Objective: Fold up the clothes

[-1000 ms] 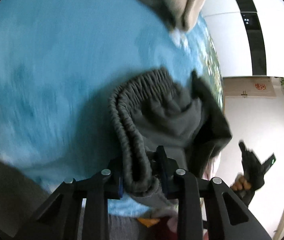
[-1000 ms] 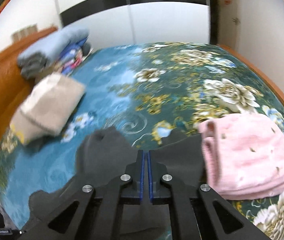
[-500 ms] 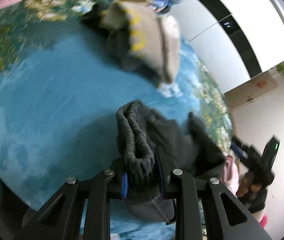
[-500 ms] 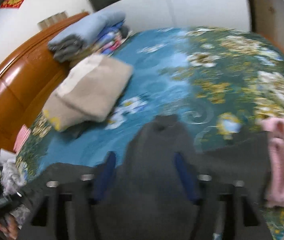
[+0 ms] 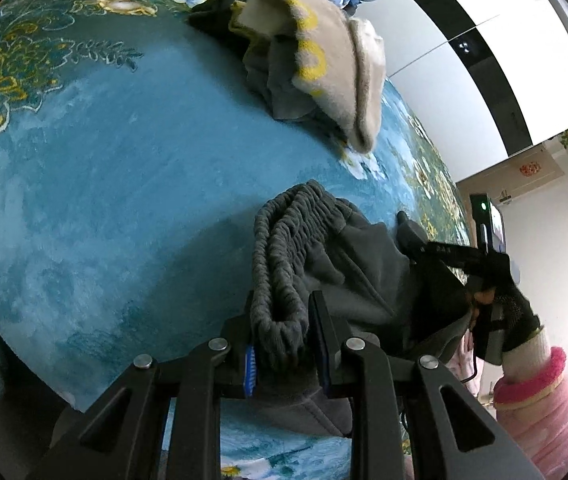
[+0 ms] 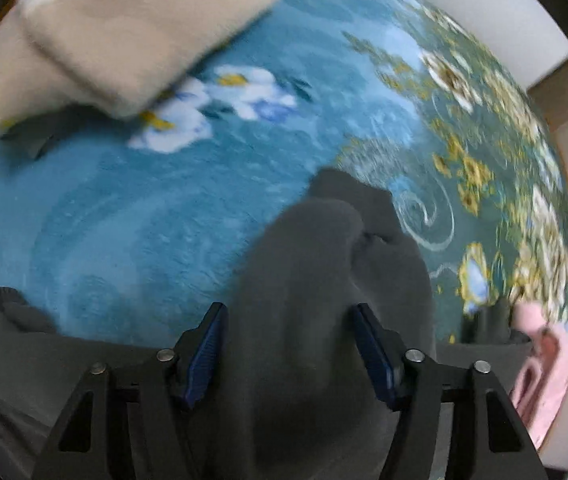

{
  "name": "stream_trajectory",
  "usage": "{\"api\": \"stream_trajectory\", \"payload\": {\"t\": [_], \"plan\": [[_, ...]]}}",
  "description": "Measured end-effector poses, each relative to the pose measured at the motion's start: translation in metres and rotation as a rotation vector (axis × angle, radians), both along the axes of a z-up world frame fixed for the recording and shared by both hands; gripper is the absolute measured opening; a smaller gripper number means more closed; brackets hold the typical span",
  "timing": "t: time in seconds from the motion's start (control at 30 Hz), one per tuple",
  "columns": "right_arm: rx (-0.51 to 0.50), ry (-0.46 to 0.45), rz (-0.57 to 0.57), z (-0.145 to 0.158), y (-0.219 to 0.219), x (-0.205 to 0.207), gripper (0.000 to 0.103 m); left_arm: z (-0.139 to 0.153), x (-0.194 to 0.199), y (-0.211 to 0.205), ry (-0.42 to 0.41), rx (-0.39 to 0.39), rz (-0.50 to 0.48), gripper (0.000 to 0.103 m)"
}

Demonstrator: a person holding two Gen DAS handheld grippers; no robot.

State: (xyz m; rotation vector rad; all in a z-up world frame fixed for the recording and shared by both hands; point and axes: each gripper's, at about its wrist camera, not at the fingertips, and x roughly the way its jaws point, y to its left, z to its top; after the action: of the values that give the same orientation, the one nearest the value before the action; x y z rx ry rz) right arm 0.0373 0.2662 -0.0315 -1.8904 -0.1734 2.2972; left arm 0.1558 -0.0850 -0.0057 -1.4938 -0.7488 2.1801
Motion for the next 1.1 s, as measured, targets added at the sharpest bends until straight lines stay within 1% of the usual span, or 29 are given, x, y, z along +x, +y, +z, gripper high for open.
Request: {"api": "stream_trajectory", "payload": {"t": [0.03, 0.07, 0.1, 0.13, 0.2, 0.27, 0.3, 0.4, 0.43, 0.5, 0.53, 0.57, 0.6, 0.63, 0.73, 0.8, 0.87, 0.93, 0.97, 1.0, 1.03, 1.1], "plan": [[-0.026, 0.013, -0.017, 0.003, 0.008, 0.004, 0.031, -0.002, -0.002, -0.001, -0.005, 0.005, 0.002, 0.024], [-0.052, 0.027, -0.034, 0.006, 0.015, 0.008, 0.024, -0.003, -0.004, -0.002, -0.01, 0.008, 0.002, 0.024], [-0.079, 0.054, -0.052, 0.013, 0.023, 0.011, 0.02, -0.003, -0.007, -0.001, -0.012, 0.008, 0.002, 0.024], [-0.106, 0.083, -0.069, 0.022, 0.031, 0.013, 0.012, 0.002, -0.015, -0.001, -0.006, 0.01, 0.004, 0.023], [-0.161, 0.141, -0.104, 0.04, 0.047, 0.018, 0.011, 0.012, -0.03, -0.002, 0.006, 0.013, 0.009, 0.023], [-0.214, 0.231, -0.147, 0.07, 0.065, 0.023, 0.011, 0.025, -0.045, -0.004, 0.027, 0.019, 0.016, 0.021], [-0.24, 0.278, -0.169, 0.086, 0.074, 0.025, 0.011, 0.041, -0.052, -0.01, 0.073, 0.037, 0.035, 0.021], [-0.33, 0.483, -0.203, 0.145, 0.101, 0.063, 0.011, 0.092, -0.068, -0.031, 0.221, 0.105, 0.094, 0.02], [-0.359, 0.553, -0.213, 0.165, 0.11, 0.077, 0.011, 0.11, -0.068, -0.042, 0.282, 0.136, 0.117, 0.02], [-0.419, 0.693, -0.234, 0.205, 0.128, 0.103, 0.011, 0.137, -0.062, -0.065, 0.396, 0.17, 0.16, 0.02], [-0.449, 0.763, -0.244, 0.225, 0.136, 0.117, 0.011, 0.143, -0.055, -0.076, 0.438, 0.181, 0.181, 0.02], [-0.472, 0.82, -0.261, 0.237, 0.145, 0.141, 0.011, 0.141, -0.048, -0.087, 0.461, 0.198, 0.2, 0.02], [-0.481, 0.849, -0.275, 0.237, 0.152, 0.161, 0.011, 0.134, -0.042, -0.097, 0.462, 0.214, 0.212, 0.02], [-0.486, 0.874, -0.29, 0.237, 0.159, 0.181, 0.011, 0.122, -0.037, -0.105, 0.44, 0.22, 0.217, 0.021], [-0.488, 0.828, -0.353, 0.193, 0.177, 0.239, 0.011, 0.057, -0.032, -0.111, 0.274, 0.203, 0.225, 0.021], [-0.496, 0.692, -0.434, 0.137, 0.179, 0.263, 0.011, 0.019, -0.03, -0.11, 0.171, 0.168, 0.235, 0.021], [-0.509, 0.55, -0.532, 0.079, 0.18, 0.284, 0.011, -0.007, -0.027, -0.105, 0.103, 0.143, 0.241, 0.02], [-0.565, 0.456, -0.654, 0.026, 0.182, 0.305, 0.011, -0.018, -0.026, -0.106, 0.071, 0.147, 0.244, 0.018], [-0.571, 0.423, -0.693, 0.008, 0.183, 0.312, 0.011, -0.022, -0.025, -0.106, 0.058, 0.146, 0.244, 0.018], [-0.573, 0.392, -0.728, -0.008, 0.183, 0.318, 0.011, -0.019, -0.026, -0.106, 0.06, 0.132, 0.239, 0.018], [-0.594, 0.371, -0.758, -0.02, 0.183, 0.324, 0.011, -0.016, -0.027, -0.107, 0.062, 0.118, 0.235, 0.018], [-0.623, 0.368, -0.782, -0.024, 0.184, 0.324, 0.011, -0.012, -0.027, -0.104, 0.067, 0.089, 0.226, 0.018]]}}
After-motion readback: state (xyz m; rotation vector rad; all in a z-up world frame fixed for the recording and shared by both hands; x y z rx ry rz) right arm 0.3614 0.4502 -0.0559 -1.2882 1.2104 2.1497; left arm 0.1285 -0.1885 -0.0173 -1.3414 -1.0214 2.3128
